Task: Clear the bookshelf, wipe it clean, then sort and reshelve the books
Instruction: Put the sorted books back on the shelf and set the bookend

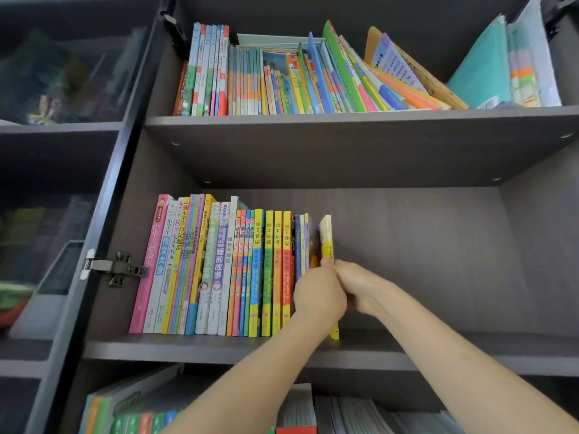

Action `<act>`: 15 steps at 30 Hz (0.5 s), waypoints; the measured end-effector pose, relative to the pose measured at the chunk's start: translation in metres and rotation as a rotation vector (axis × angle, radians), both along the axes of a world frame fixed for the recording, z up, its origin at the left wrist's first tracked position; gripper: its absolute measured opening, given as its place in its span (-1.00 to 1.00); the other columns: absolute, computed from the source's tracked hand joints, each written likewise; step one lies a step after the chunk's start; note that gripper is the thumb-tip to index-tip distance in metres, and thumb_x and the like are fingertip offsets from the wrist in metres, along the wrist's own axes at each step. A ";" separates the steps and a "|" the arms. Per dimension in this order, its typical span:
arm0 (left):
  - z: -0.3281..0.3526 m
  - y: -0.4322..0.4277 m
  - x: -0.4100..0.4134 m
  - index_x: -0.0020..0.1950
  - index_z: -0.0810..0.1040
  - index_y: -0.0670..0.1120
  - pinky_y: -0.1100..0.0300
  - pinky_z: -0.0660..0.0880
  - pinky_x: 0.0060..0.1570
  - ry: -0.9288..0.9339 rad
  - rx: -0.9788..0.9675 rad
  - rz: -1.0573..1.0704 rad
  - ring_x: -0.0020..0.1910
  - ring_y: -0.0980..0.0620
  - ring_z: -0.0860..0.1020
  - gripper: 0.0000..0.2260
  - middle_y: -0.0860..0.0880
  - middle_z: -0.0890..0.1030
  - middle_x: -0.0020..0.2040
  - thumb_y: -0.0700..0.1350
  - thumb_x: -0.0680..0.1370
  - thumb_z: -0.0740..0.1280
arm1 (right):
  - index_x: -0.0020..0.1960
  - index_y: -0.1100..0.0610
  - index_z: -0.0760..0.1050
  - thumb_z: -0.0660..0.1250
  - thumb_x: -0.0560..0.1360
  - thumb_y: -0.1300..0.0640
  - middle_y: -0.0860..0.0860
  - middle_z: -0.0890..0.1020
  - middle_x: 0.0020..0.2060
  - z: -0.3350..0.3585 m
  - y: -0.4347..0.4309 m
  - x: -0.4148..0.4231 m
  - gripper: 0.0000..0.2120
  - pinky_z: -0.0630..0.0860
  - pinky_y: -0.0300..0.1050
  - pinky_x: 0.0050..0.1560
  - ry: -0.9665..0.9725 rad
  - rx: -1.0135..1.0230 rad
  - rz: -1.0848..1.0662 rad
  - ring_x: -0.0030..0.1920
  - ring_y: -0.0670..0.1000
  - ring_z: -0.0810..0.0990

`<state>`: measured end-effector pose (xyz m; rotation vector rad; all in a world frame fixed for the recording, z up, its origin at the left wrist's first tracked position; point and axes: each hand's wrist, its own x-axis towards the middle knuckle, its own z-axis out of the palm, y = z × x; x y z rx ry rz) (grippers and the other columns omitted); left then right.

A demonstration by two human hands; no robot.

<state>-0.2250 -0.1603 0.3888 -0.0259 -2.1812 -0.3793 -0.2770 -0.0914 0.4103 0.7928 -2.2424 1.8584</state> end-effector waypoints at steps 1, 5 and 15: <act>-0.001 -0.011 0.001 0.23 0.47 -0.17 0.10 0.51 0.02 -0.002 -0.004 0.014 0.08 -0.11 0.57 -0.76 -0.13 0.59 0.09 -0.24 0.60 0.15 | 0.42 -0.02 0.32 0.18 0.59 -0.10 0.11 0.52 0.30 -0.003 -0.009 -0.011 -0.57 0.44 0.19 0.29 0.030 0.044 -0.013 0.29 0.13 0.50; -0.008 -0.056 0.003 -0.08 0.51 -0.13 0.24 0.50 -0.20 0.002 0.091 0.031 -0.23 0.04 0.53 -0.86 -0.02 0.53 -0.23 -0.13 0.62 0.21 | 0.58 -0.02 -0.18 0.14 0.62 -0.07 0.04 0.10 0.55 -0.006 -0.033 -0.022 -0.32 0.16 0.16 0.47 0.152 0.155 -0.108 0.51 0.13 0.13; 0.002 -0.080 0.029 -0.36 0.41 -0.16 0.04 0.58 -0.23 0.064 0.187 -0.057 -0.32 -0.15 0.62 -0.71 -0.14 0.48 -0.40 -0.19 0.58 0.22 | 0.54 0.02 0.07 0.18 0.61 -0.09 0.02 0.30 0.46 -0.008 -0.024 -0.028 -0.42 0.23 0.16 0.40 0.174 0.072 -0.064 0.42 0.09 0.30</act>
